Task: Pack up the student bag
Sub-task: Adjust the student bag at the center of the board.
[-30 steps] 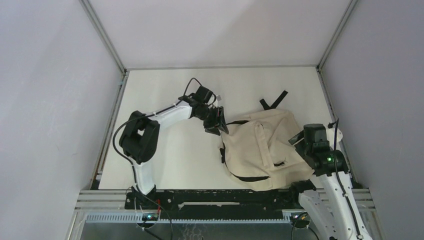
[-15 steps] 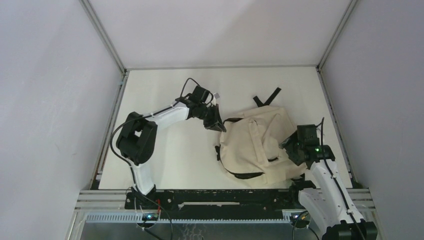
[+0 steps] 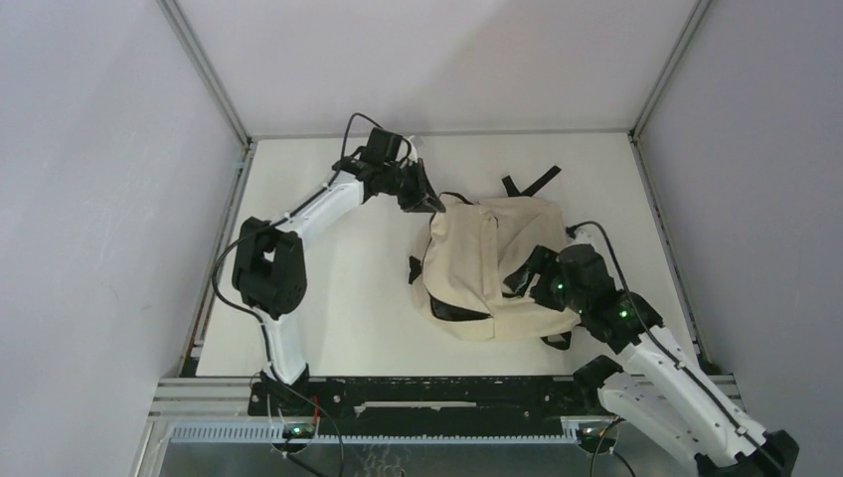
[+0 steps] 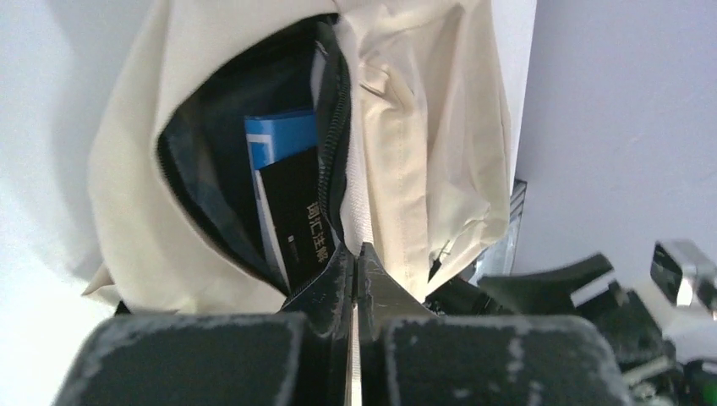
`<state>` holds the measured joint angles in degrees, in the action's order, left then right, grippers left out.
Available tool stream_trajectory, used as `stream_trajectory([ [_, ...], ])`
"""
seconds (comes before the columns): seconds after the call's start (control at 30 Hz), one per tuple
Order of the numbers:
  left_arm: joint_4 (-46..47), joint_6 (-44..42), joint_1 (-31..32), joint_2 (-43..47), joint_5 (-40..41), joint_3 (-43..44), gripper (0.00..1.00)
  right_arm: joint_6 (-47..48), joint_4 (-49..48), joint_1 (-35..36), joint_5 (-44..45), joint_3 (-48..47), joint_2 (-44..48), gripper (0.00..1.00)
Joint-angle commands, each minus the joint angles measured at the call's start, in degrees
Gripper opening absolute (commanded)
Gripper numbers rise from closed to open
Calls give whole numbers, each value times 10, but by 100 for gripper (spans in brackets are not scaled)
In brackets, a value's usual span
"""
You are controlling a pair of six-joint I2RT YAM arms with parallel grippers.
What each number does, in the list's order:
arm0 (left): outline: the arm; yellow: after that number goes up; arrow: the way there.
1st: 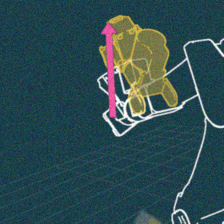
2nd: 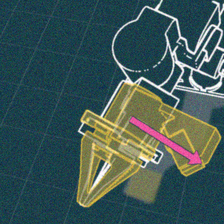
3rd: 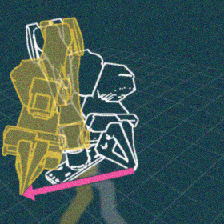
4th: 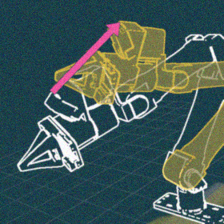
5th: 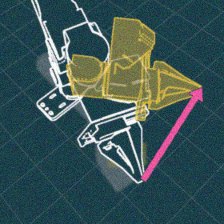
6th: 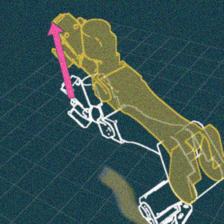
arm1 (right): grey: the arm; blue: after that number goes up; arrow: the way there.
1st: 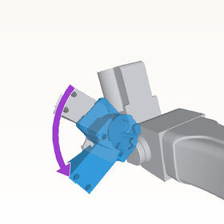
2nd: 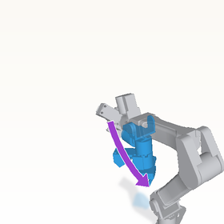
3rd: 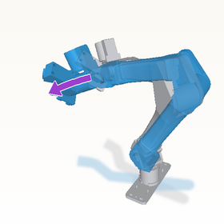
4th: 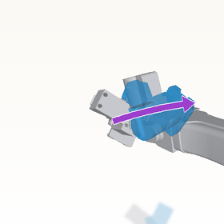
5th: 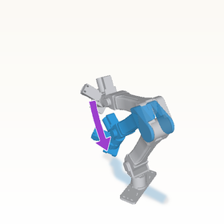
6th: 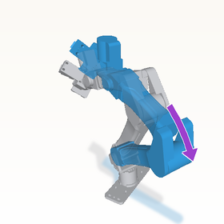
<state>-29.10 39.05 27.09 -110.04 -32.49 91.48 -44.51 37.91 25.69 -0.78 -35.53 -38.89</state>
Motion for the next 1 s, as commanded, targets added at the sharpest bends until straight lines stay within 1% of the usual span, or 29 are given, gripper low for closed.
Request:
stream_trajectory([
  [0.0, -21, -1, -29, 27, 64, 41, 10, 55, -14, 115, 85, -37, -30, 75],
  [0.03, -30, -5, -34, 33, 74, 44, 25, 67, -25, 147, 94, -40, -45, 73],
  [0.07, -46, -12, -40, 38, 83, 49, 34, 78, -32, 177, 106, -49, -64, 71],
  [0.1, -63, -20, -44, 44, 93, 53, 38, 90, -36, 209, 122, -60, -94, 69],
  [0.17, -90, -36, -49, 67, 124, 53, 42, 113, -37, 268, 154, -83, -145, 66],
  [0.23, -105, -50, -50, 109, 166, 35, 42, 131, -33, 299, 171, -107, -196, 68],
  [0.27, -102, -54, -49, 134, 182, 14, 42, 134, -28, 306, 177, -118, -220, 68],
  [0.3, -95, -55, -49, 162, 191, -10, 42, 135, -25, 309, 180, -125, -240, 66],
  [0.37, -73, -52, -49, 211, 190, -67, 42, 133, -27, 310, 179, -131, -271, 59],
  [0.47, -36, -35, -46, 267, 165, -144, 42, 126, -37, 305, 172, -132, -299, 47],
  [0.57, -22, -32, -28, 302, 153, -190, 42, 127, -45, 306, 157, -132, -323, 37],
  [0.63, -25, -38, -10, 316, 155, -211, 42, 124, -42, 317, 156, -132, -333, 34],
  [0.8, -22, -41, 41, 341, 159, -252, 42, 107, -36, 366, 171, -132, -345, 32],
  [0.97, 12, -26, 77, 364, 128, -304, 42, 87, -25, 394, 184, -132, -346, 32],
])
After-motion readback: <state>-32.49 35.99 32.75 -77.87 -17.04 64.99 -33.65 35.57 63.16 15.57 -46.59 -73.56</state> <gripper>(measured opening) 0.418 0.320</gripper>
